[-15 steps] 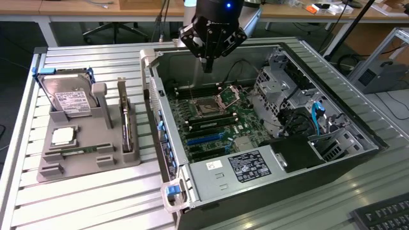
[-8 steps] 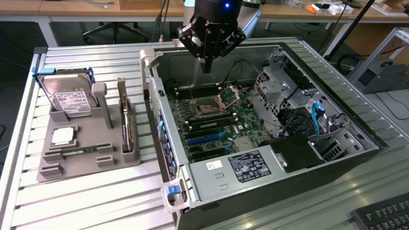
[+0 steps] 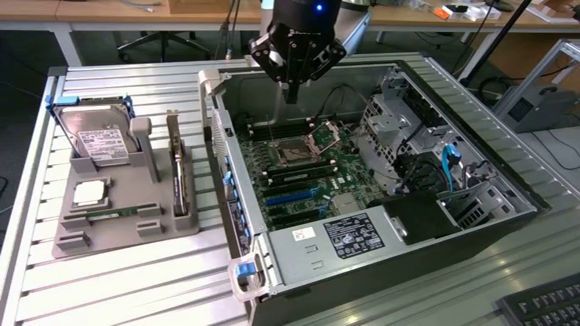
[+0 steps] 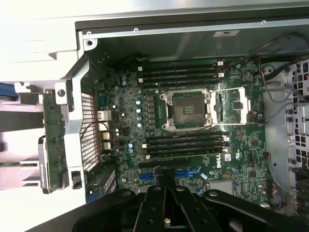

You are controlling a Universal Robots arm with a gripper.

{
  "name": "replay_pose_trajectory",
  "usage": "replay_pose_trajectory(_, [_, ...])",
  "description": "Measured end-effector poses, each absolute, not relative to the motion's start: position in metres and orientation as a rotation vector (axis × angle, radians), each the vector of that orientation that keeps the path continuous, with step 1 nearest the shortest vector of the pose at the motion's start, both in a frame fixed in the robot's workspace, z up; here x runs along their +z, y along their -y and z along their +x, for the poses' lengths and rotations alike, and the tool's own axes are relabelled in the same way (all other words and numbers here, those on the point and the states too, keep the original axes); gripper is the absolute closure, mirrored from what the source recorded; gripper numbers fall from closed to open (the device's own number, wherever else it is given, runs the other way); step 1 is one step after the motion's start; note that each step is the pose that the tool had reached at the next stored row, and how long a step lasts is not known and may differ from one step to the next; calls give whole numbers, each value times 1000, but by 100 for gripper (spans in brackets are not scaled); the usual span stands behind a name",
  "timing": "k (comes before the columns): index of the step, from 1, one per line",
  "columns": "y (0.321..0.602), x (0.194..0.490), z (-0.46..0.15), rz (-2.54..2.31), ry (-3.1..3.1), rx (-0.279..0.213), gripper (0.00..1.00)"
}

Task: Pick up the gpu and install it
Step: 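Reach for the gpu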

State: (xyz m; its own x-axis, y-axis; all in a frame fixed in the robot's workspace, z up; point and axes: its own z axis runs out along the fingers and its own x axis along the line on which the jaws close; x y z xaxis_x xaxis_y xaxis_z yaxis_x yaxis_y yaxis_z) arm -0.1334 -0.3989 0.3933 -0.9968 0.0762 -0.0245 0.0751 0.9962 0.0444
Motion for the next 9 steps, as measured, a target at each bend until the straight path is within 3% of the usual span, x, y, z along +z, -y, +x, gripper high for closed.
replay_pose_trajectory(9, [399, 393, -137, 118, -3113, 68, 89])
